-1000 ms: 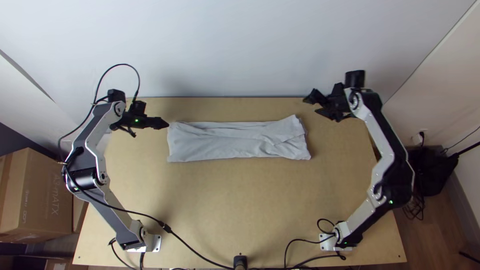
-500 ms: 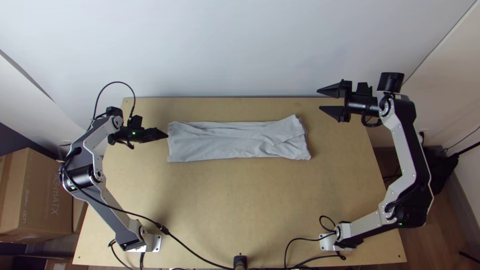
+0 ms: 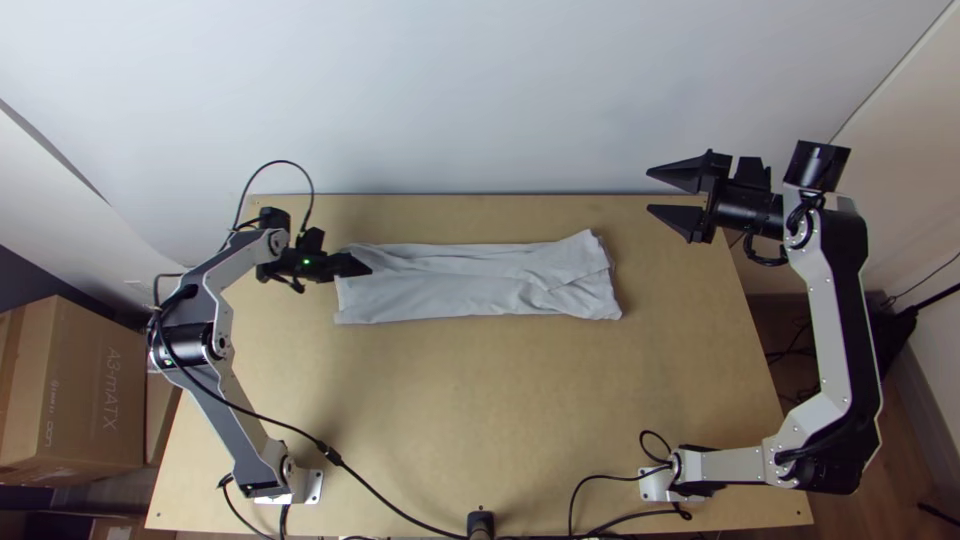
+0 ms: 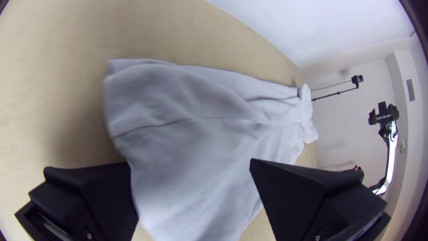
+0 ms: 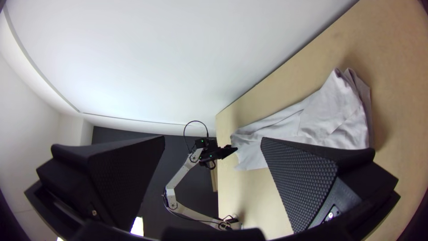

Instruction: Fold the t-shirt

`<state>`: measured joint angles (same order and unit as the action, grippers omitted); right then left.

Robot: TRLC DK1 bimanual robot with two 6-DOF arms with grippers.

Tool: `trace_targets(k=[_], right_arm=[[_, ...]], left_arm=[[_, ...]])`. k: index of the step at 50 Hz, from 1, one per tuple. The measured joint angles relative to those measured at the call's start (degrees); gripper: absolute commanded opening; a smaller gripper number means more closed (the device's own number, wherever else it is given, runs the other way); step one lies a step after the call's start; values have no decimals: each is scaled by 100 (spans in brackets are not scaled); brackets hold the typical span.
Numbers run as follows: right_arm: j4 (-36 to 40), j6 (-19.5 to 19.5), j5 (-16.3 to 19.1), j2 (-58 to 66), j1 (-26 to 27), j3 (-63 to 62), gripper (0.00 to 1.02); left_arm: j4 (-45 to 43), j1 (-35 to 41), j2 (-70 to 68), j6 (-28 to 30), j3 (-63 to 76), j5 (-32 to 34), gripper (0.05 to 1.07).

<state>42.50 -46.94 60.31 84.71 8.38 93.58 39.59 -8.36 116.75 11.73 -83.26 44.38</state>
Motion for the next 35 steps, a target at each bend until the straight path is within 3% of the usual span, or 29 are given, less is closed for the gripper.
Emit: trace_targets(k=[2,5,8,9,23,35], right_arm=[[0,-28,4,-9,0,20,99],[-4,-66,15,-20,0,37,99],[-2,-85,15,-44,-4,37,99],[-2,-87,15,-57,-7,37,99],[-2,-105,13,-374,-22,22,99],[-4,-33,-170,-638,15,-101,99]], left_arm=[[-37,116,0,-76,2,-4,90],[-151,295,-13,-195,37,-57,62],[-389,433,-52,-345,157,-166,14],[-476,476,-72,-420,212,-205,6],[-623,345,-229,-717,570,-632,7],[116,-1226,-402,170,468,-1207,7]])
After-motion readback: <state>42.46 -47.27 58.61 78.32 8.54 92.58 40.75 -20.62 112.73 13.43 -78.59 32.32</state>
